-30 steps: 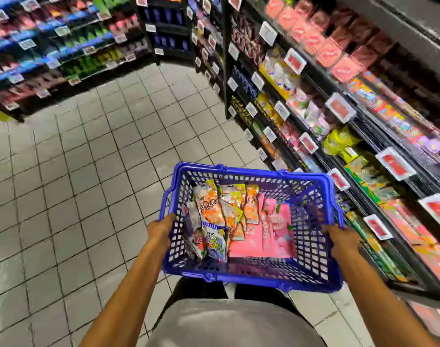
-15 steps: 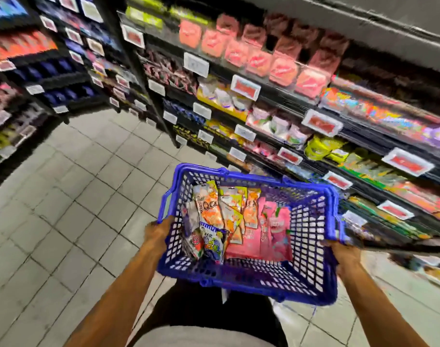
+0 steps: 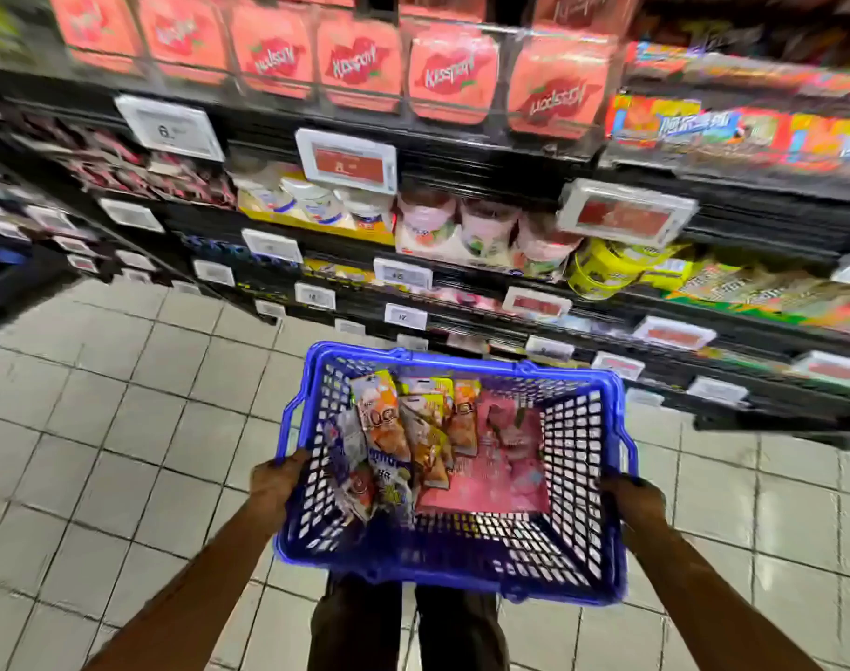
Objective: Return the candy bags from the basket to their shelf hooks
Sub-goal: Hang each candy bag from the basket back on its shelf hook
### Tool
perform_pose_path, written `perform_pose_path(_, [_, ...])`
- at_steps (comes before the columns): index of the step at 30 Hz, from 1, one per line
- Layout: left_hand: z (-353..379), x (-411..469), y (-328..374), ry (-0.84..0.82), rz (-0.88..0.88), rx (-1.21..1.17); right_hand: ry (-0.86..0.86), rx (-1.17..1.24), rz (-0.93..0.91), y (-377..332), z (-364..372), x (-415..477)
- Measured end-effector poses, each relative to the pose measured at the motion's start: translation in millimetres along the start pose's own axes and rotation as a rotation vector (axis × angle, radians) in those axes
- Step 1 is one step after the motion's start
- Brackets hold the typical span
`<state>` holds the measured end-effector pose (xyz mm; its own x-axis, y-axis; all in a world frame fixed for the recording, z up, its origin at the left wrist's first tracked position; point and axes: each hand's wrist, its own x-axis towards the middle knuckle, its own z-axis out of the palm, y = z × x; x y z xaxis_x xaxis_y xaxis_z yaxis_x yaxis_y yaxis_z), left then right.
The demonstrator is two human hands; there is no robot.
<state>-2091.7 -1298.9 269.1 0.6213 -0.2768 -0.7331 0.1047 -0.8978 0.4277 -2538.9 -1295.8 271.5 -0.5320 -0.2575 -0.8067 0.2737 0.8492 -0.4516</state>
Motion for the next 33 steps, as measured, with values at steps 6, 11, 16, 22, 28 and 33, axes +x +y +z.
perform_pose_path(6, [23.2, 81.5, -8.0, -0.076, -0.084, 0.016, 0.051, 0.026, 0.022, 34.1, 47.9, 34.7])
perform_pose_path(11, [16.4, 136.2, -9.9, -0.111, -0.078, 0.079, 0.042, 0.01, 0.066, 67.8, 88.9, 49.8])
perform_pose_path(16, [24.4, 193.3, -28.4, -0.137, -0.056, 0.059, 0.102, 0.039, 0.07, 104.5, 139.2, 77.8])
perform_pose_path(22, [44.9, 257.1, -62.7, -0.138, 0.061, 0.141, 0.131, 0.049, 0.044, 149.1, 185.1, 123.9])
perform_pose_path(28, [59.5, 287.2, -83.5, -0.135, 0.152, 0.171, 0.123, 0.006, 0.049, 175.4, 195.9, 150.3])
perform_pose_path(33, [62.2, 275.2, -70.8, -0.11, 0.172, 0.362, 0.199, -0.342, 0.003, 170.5, 195.6, 134.6])
